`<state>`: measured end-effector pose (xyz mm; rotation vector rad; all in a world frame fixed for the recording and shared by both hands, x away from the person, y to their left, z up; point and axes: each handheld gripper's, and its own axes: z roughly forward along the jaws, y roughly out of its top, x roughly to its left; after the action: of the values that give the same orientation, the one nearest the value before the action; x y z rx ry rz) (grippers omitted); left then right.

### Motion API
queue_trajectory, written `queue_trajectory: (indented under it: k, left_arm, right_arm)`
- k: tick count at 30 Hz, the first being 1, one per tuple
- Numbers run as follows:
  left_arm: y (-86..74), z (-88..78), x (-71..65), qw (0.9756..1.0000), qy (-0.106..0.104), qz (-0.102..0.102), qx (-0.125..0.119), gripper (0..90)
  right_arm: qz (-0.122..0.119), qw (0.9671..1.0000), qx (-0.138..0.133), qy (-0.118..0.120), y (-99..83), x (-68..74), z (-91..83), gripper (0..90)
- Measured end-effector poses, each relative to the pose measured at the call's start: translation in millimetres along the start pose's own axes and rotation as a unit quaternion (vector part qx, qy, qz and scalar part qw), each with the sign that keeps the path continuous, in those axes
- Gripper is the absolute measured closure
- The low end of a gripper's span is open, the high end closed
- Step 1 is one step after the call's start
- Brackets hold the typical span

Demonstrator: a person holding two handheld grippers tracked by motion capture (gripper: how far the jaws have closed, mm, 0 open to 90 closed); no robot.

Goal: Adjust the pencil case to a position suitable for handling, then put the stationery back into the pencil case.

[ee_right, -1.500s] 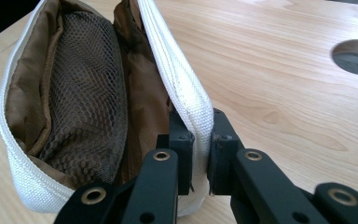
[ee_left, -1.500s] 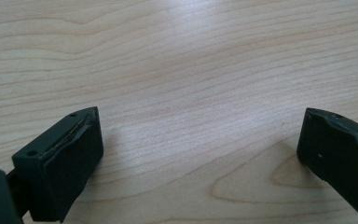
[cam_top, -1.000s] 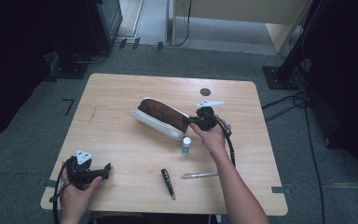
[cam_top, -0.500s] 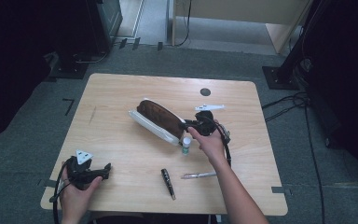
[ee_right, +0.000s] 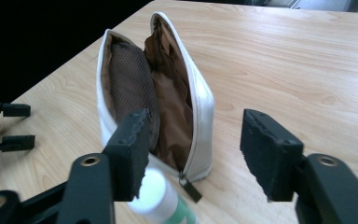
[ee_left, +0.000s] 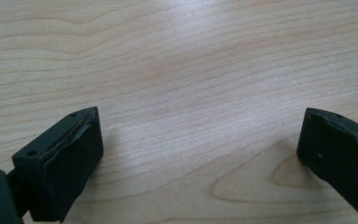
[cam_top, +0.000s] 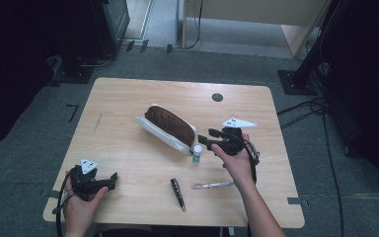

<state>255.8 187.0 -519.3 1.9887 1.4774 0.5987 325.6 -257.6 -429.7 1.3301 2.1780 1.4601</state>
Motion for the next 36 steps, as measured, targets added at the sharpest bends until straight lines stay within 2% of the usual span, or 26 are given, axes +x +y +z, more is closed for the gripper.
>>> queue_trajectory:
  k: [6,16,20,25,30,34,36]
  left_arm:
    - [0.0,0.0,0.0,1.0,0.0,0.0,0.0,0.5]
    - [0.0,0.0,0.0,1.0,0.0,0.0,0.0,0.5]
    - [0.0,0.0,0.0,1.0,0.0,0.0,0.0,0.5]
    - [0.0,0.0,0.0,1.0,0.0,0.0,0.0,0.5]
    - [0.0,0.0,0.0,1.0,0.0,0.0,0.0,0.5]
    - [0.0,0.0,0.0,1.0,0.0,0.0,0.0,0.5]
    - [0.0,0.0,0.0,1.0,0.0,0.0,0.0,0.5]
  right_arm:
    - [-0.001,0.9998,-0.02,-0.008,-18.0,6.6,-21.1,38.2]
    - [-0.011,0.9992,-0.033,-0.02,-42.5,16.3,-37.7,35.2]
    - [-0.006,0.9991,-0.038,-0.018,-45.5,17.2,-38.0,35.1]
    - [-0.018,0.9987,-0.045,-0.018,-49.0,22.6,-34.8,37.8]
    - [-0.037,0.9982,-0.042,-0.022,-54.7,28.7,-24.2,39.5]
    - [-0.04,0.9986,-0.03,-0.015,-59.8,32.4,-10.4,40.4]
    - [-0.043,0.9984,-0.03,-0.02,-59.8,33.2,-7.5,41.2]
